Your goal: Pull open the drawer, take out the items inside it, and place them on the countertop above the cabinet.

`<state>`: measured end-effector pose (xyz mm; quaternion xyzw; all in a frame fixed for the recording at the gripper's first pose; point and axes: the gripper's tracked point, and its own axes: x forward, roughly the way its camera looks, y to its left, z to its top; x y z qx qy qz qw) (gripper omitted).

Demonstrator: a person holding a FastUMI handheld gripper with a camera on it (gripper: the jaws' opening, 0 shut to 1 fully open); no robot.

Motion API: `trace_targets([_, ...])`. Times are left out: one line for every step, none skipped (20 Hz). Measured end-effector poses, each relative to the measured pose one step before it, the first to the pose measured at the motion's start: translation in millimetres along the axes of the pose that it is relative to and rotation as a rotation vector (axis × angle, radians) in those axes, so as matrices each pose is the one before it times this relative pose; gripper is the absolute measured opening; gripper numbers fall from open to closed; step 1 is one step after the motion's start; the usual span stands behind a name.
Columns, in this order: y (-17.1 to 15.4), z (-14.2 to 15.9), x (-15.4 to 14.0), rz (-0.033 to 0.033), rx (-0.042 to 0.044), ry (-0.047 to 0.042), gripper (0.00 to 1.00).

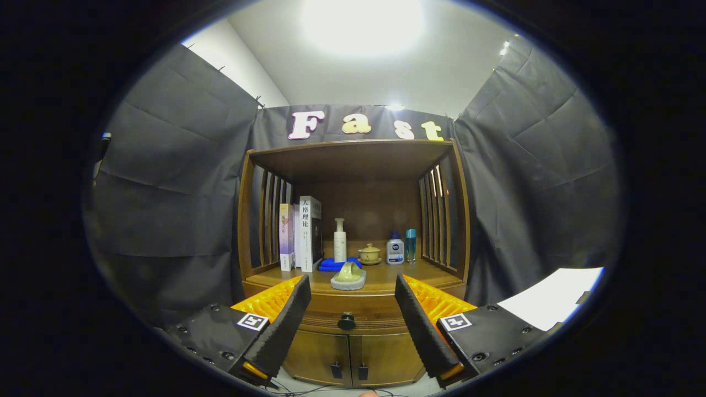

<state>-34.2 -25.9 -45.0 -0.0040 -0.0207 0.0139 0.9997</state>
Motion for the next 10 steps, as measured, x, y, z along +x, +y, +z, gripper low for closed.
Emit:
trace_targets([0.64,-0.18,0.51,0.00121,-0.00076,-0.00005,0.97])
trace_targets([-0.07,-1.2,0.26,0.00024,-0.00003,0.00226,0.97])
trace_targets([0.44,-1.59,0.02,0.00302,0.003,0.00329,0.97])
trace_targets([0.64,-1.41,0.66,0.00182,0.00335,0.00462,0.97])
trace_targets([0.1,-1.51,0.42,0.00231,0.00078,0.00338,0.97])
trace_targets([-1.49,-1.9,0.78,-0.00149,-0.00139,0.00332,0.97])
trace_targets([-0.63,-1.56,0.04,0.00067,-0.00169,0.00609,0.97])
trace_targets([-0.94,-0.64,-0.45,-0.00043,0.00122,0.00151,0.97])
trace_targets([-1.07,-0.64,0.02,0.00021,0.00252,0.00292,0.97])
trace_targets([-1.59,-0.9,0.58,-0.00057,0.00331,0.00464,0.97])
